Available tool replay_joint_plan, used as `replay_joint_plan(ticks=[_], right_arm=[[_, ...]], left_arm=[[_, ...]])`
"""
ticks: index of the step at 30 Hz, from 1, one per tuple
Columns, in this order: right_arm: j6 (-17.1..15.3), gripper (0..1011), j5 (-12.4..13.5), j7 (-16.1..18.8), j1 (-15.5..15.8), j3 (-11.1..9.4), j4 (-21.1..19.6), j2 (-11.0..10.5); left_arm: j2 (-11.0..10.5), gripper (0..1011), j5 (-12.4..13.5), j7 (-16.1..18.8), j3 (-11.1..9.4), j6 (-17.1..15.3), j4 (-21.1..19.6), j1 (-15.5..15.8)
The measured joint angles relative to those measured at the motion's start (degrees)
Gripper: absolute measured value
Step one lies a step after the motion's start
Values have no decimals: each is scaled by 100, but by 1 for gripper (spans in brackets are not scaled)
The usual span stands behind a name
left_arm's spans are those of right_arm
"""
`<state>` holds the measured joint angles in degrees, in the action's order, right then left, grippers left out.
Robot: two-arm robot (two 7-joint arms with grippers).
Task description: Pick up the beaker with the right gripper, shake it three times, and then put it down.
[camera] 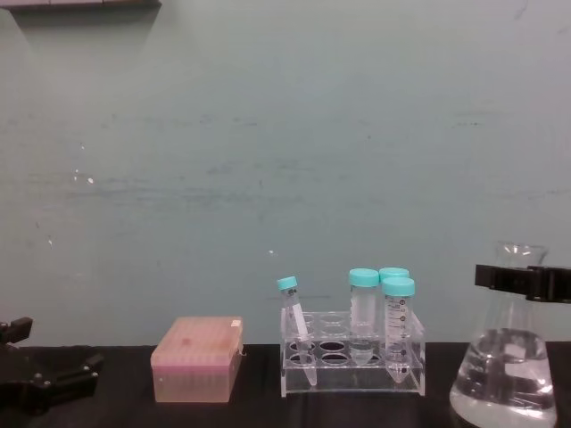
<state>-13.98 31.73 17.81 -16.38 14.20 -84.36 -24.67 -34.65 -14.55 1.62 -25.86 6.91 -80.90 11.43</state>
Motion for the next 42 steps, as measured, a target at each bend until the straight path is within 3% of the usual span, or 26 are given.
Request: replay_joint_plan(ticks=[12, 42], right_arm=[[262, 450, -424, 3, -147, 344, 78, 31], [186, 450, -869, 85, -213, 450, 286, 203]], left_arm=[[0, 1000, 0, 0, 0, 0, 0, 0], [0, 1000, 0, 0, 0, 0, 0, 0]])
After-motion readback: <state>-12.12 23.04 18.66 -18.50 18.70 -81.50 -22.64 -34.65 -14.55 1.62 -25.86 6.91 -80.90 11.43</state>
